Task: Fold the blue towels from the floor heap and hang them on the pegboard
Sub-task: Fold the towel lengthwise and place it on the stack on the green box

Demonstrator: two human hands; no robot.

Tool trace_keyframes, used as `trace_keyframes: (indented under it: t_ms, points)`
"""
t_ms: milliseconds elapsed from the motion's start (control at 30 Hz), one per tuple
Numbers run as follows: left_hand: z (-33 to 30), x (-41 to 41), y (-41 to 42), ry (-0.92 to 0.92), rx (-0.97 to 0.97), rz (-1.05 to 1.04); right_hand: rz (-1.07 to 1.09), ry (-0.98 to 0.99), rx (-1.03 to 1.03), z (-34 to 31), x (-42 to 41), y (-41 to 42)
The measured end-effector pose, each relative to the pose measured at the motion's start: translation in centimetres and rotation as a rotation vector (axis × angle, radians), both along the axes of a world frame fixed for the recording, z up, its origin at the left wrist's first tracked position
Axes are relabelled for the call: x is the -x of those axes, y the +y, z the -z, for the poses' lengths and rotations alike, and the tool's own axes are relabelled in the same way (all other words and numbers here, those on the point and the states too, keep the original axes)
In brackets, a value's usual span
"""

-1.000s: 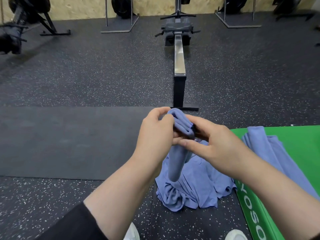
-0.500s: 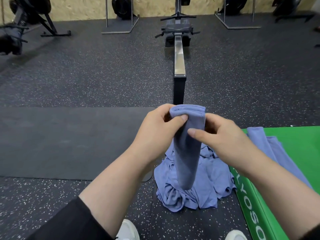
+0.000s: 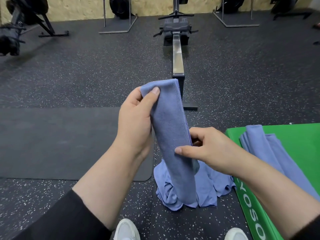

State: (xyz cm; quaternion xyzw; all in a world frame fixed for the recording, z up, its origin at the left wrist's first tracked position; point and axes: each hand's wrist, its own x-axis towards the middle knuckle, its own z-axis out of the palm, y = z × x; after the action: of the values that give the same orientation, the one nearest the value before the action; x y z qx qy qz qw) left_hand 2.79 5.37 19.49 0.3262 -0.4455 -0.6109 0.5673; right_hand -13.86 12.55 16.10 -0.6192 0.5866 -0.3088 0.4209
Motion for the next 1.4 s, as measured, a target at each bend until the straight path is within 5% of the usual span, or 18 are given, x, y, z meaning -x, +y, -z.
trace_keyframes:
  t_ms: [133,267,967,1400]
  points:
    - [-0.1,-0.3,-0.7,0.157,-0.141,0.045,0.030,-0.027,0.052,0.1,-0.2,0.1]
    - [0.5,-0.3,-0.8,0.092,-0.301,0.155,0.021,0.029,0.064,0.4,-0.3,0.0]
    - [0.2,-2.7,-2.9,0.121,-0.256,-0.052,-0.020,0.284,-0.049,1.5,-0.1,0.5]
    - [-0.2,-3.8,-3.0,0.123,-0.298,-0.215,0.071,0.060,-0.024,1.4,0.2,0.3]
